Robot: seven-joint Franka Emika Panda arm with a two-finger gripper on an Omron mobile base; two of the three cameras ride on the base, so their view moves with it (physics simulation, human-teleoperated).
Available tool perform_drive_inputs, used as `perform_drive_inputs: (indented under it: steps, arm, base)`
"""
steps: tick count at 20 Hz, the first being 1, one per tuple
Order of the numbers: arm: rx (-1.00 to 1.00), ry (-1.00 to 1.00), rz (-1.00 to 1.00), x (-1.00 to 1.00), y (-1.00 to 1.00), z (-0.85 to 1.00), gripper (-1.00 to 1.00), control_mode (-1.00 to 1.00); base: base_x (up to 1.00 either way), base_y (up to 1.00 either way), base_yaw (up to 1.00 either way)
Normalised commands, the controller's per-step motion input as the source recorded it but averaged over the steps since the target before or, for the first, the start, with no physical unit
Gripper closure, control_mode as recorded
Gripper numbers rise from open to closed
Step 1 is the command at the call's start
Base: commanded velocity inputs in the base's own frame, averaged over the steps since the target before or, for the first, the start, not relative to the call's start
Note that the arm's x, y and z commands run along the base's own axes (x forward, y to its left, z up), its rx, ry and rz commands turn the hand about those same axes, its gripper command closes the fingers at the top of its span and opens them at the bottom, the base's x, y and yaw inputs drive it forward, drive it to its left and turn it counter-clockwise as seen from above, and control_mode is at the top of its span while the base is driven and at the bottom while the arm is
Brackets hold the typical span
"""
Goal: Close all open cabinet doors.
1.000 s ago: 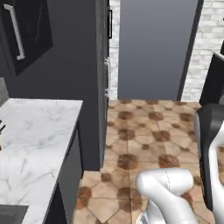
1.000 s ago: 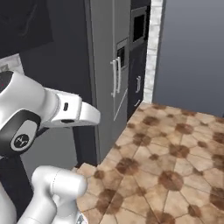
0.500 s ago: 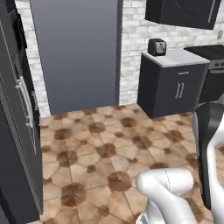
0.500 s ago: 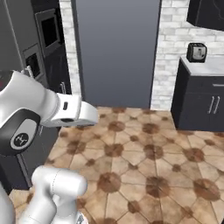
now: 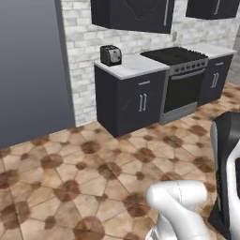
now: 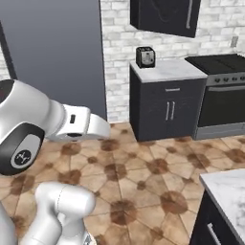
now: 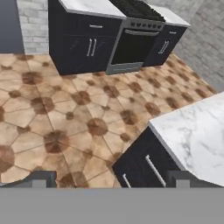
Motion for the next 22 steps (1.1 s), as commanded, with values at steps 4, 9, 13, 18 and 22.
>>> perform_drive_inputs:
  steps: [4, 9, 13, 18, 22]
  arm:
    - [0.0, 0.0, 0.0, 0.0, 0.0, 0.0, -1.0, 1.0]
    - [0.0, 0.0, 0.0, 0.0, 0.0, 0.0, -1.0, 1.0]
    - [0.0, 0.0, 0.0, 0.0, 0.0, 0.0, -1.0, 1.0]
    - [0.0, 0.0, 0.0, 0.0, 0.0, 0.0, -1.0, 1.0]
    - [0.0, 0.0, 0.0, 0.0, 0.0, 0.0, -1.0, 1.0]
  base:
    - [1.0, 0.0, -0.17]
    - [1.0, 0.13, -0.14]
    - [1.0, 0.07, -0.03]
    - [1.0, 0.0, -0.01]
    - [1.0, -0.05, 0.0]
